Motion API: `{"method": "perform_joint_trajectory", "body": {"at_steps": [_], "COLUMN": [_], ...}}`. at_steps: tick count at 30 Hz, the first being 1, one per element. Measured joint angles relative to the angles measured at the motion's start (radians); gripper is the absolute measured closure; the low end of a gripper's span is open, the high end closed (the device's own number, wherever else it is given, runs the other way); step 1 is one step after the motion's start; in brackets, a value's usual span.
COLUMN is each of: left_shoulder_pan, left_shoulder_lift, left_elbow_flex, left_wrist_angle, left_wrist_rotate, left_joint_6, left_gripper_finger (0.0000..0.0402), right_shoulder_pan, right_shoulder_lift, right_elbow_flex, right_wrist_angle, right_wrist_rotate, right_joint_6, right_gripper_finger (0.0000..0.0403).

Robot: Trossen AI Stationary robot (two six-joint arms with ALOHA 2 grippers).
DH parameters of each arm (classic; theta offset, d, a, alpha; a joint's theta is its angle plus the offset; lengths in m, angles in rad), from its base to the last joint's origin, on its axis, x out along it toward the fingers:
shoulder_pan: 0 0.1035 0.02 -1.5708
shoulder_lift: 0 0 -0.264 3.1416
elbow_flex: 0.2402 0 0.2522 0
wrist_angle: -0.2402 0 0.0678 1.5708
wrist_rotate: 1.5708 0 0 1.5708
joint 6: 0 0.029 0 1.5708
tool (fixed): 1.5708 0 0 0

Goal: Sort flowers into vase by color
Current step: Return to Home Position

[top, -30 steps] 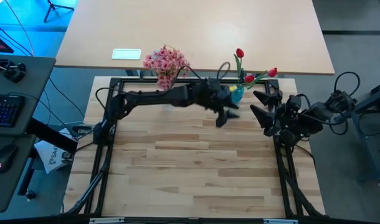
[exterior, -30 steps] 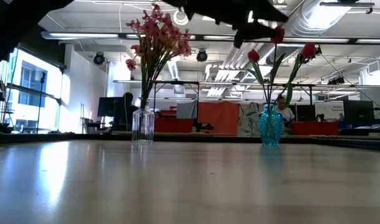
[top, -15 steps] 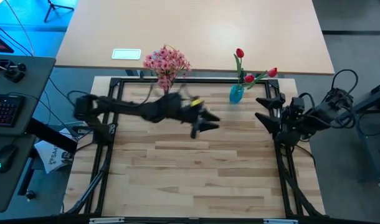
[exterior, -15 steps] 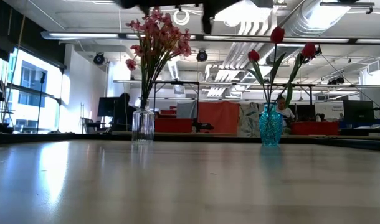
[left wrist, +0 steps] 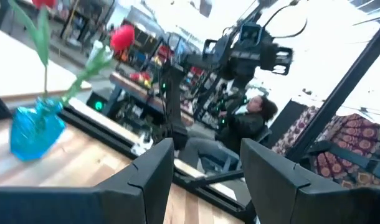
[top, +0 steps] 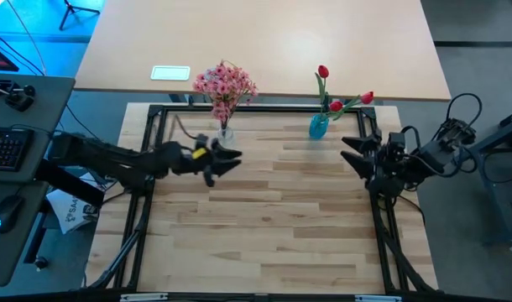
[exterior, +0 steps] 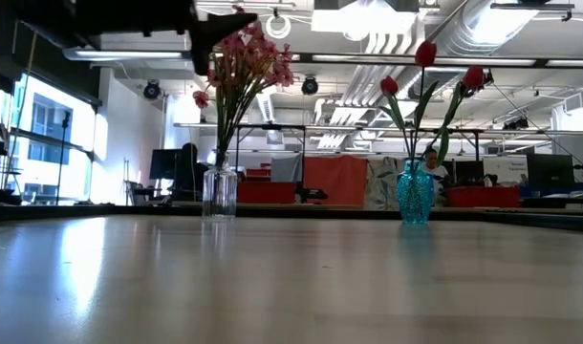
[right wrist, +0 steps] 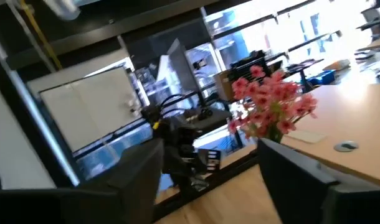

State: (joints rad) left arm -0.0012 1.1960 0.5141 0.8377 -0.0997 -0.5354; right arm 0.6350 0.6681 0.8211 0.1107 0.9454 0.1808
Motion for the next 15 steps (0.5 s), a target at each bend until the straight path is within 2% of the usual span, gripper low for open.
{"method": "perform_joint_trajectory", "body": {"at_steps": [6, 11, 12, 15], "left_shoulder_pan": [0.028, 0.048, 0.051, 0.059], "left_shoulder_lift": [-0.203, -0.347, -0.375, -0.457], "left_elbow_flex": [-0.126, -0.199, -0.21, -0.242], "left_wrist_angle": [-0.003, -0.014, -0.025, -0.062], "left_wrist_rotate": [0.019, 0.111, 0.125, 0.148], "left_joint_6": [0.026, 0.02, 0.016, 0.016], "left_gripper_finger": [0.0229, 0.0229, 0.0229, 0.0231], "right_shoulder_pan": [0.0, 0.0, 0.0, 0.0], "right_shoulder_lift": [0.0, 0.0, 0.0, 0.002], "right_elbow_flex": [0.0, 0.0, 0.0, 0.0], "right_wrist_angle": [0.028, -0.006, -0.014, -0.026], "right_wrist_rotate": [0.045, 0.022, 0.022, 0.029], "right_joint_6": [-0.047, -0.049, -0.048, -0.003], "right_gripper_finger": [0.0263, 0.0381, 0.0391, 0.0388]}}
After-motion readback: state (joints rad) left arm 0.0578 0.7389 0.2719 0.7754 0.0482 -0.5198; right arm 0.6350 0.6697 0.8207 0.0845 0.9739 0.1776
